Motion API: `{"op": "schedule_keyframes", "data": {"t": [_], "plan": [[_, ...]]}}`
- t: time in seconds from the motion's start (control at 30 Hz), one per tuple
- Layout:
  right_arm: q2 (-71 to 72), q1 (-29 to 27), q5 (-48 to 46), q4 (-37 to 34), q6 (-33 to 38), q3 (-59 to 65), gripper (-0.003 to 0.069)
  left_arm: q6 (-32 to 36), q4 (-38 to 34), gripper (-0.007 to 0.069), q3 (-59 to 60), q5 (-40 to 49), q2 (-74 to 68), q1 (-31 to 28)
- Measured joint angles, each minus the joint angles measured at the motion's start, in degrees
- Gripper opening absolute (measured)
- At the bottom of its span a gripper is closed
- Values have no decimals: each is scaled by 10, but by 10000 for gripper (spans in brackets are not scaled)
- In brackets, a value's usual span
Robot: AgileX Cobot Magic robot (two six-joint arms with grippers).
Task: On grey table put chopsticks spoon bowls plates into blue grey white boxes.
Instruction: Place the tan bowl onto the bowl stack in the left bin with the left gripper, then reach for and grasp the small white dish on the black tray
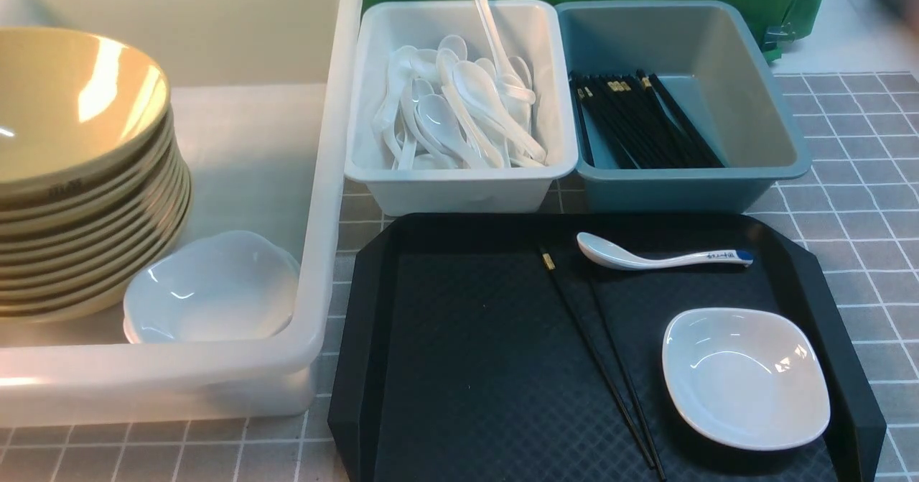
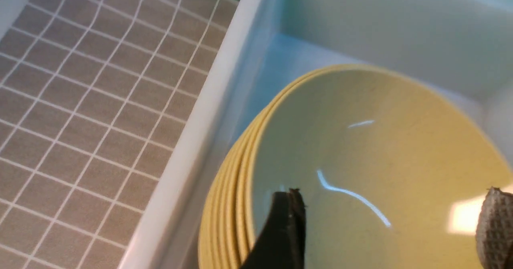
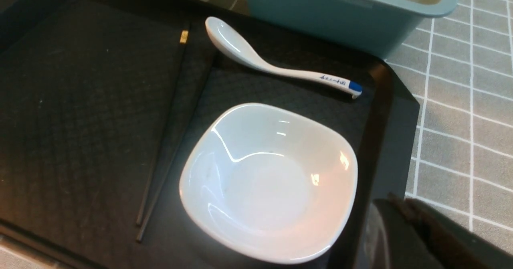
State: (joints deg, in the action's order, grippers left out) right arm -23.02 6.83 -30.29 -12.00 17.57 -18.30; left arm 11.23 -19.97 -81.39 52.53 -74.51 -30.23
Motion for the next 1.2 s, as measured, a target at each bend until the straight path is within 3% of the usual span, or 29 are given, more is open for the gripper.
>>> {"op": "schedule_keyframes", "data": {"t": [0.07, 0.27, 0.37, 0.5, 0.57, 0.7, 0.8, 0.97, 1.2], "plan": [[0, 0, 0, 0, -1, 0, 57, 0, -5, 426, 2, -2, -4, 4], [0, 0, 0, 0, -2, 0, 61, 0, -8, 73, 74, -41, -70, 23], [0, 1, 0, 0, -19, 0, 63, -3, -11, 11, 97, -49, -92, 23], [-12, 25, -18, -1, -36, -2, 67, 9, -57, -8, 101, -24, -77, 29], [-34, 49, -46, -1, -41, -10, 68, 48, -100, -10, 96, -17, -36, 45], [-128, 90, -65, -4, -42, -42, 68, 145, -196, -10, 91, -18, 94, 113], [-217, 98, -37, -5, -42, -55, 69, 191, -222, -10, 106, -15, 180, 174], [-395, 100, -4, -11, -42, -118, 69, 211, -208, -10, 197, -8, 332, 233], [-563, 109, 53, -13, -43, -184, 69, 192, -123, -10, 381, 2, 506, 240]]}}
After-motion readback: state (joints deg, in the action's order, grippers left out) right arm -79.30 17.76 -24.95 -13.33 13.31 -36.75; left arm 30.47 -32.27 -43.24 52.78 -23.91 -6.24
